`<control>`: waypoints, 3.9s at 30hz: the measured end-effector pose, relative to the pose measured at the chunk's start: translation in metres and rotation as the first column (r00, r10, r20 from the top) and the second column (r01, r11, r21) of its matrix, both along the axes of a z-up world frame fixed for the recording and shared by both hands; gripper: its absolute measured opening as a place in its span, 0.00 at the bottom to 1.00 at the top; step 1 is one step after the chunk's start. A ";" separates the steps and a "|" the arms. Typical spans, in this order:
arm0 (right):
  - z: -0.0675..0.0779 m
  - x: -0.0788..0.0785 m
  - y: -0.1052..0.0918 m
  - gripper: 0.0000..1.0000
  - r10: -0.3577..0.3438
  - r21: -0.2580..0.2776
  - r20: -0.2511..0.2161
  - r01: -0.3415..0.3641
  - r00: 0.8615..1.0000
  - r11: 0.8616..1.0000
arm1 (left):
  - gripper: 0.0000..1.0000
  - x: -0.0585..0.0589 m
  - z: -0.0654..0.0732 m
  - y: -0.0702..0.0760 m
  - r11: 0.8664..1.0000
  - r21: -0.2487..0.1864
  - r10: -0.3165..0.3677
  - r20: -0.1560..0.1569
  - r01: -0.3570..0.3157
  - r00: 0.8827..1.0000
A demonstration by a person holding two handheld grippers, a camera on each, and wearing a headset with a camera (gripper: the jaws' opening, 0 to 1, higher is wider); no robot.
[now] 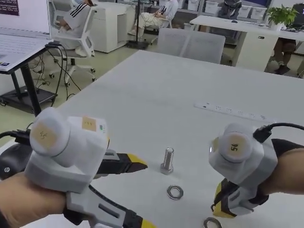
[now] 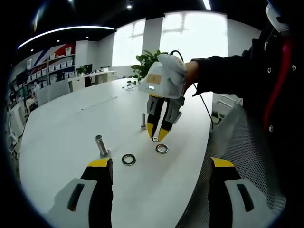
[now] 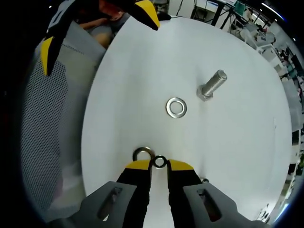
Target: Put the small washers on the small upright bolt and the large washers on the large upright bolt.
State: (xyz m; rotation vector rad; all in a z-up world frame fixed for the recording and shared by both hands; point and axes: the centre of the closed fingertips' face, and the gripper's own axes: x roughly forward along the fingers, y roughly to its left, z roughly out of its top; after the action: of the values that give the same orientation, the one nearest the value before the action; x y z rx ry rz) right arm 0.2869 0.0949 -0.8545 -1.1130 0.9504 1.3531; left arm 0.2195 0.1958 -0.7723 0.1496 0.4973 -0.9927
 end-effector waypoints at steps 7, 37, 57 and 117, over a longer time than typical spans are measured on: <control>0.001 0.005 -0.015 0.14 -0.048 0.002 -0.001 0.048 0.999 0.999 | 0.82 0.001 0.001 -0.002 1.000 0.000 -0.008 0.002 0.008 1.000; 0.033 0.046 -0.061 0.14 -0.179 0.035 0.051 0.177 0.983 0.984 | 0.82 0.004 0.001 -0.008 0.999 0.020 -0.026 -0.014 0.027 1.000; 0.049 0.069 -0.041 0.14 -0.164 0.073 0.088 0.157 0.983 0.985 | 0.82 0.006 -0.002 -0.004 1.000 0.020 -0.010 -0.022 0.011 1.000; -0.002 0.073 -0.038 0.14 -0.144 -0.008 0.017 0.144 0.989 0.989 | 0.82 0.005 -0.009 0.001 1.000 0.022 0.021 -0.047 -0.020 0.999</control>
State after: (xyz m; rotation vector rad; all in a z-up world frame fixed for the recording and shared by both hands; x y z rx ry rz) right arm 0.3602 0.0569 -0.8566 -1.0405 1.0071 1.2216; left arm 0.2242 0.1970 -0.7812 0.1401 0.5522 -0.9726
